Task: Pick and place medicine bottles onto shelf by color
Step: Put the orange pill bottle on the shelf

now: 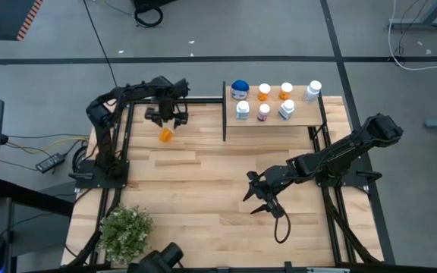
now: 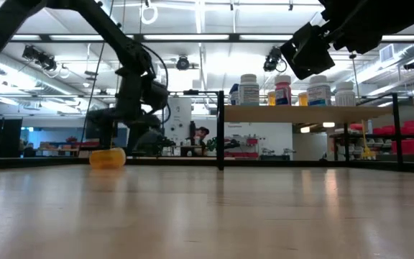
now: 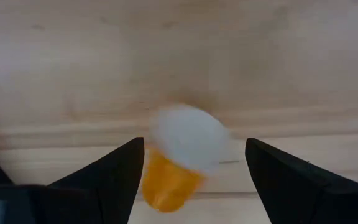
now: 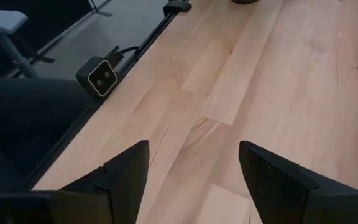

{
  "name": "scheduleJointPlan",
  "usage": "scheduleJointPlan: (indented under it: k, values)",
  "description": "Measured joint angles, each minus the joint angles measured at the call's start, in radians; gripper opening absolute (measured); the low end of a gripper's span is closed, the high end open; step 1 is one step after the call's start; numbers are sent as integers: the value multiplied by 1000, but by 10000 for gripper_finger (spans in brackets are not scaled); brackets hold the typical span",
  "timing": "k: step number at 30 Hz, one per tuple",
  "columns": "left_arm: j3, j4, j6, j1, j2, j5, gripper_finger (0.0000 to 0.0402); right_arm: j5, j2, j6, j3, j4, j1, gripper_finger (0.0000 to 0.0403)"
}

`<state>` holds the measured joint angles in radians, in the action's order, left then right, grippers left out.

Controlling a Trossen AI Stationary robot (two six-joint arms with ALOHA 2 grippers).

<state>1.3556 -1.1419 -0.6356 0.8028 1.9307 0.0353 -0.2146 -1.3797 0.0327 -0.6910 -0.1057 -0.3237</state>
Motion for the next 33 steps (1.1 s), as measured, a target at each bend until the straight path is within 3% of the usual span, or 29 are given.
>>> scheduleJointPlan:
  k: [9, 18, 21, 27, 30, 33]
  values:
    - [1, -13, 24, 10, 11, 8, 286, 27, 0, 19, 0, -11, 0, 257]
    - [28, -47, 250, -80, 7, 167, 286, 97, 0, 16, 0, -43, 1, 257]
    - [102, -158, 404, -158, 5, 75, 286, 135, 0, 16, 0, -59, 1, 257]
    - [273, -324, 630, -337, 4, -270, 286, 189, 0, 8, 0, -89, 1, 257]
    - [309, -364, 668, -412, 27, -355, 286, 209, 0, 8, 0, -106, 1, 257]
    - [312, -435, 619, -454, 95, -372, 286, 215, 0, 8, 0, -110, 1, 257]
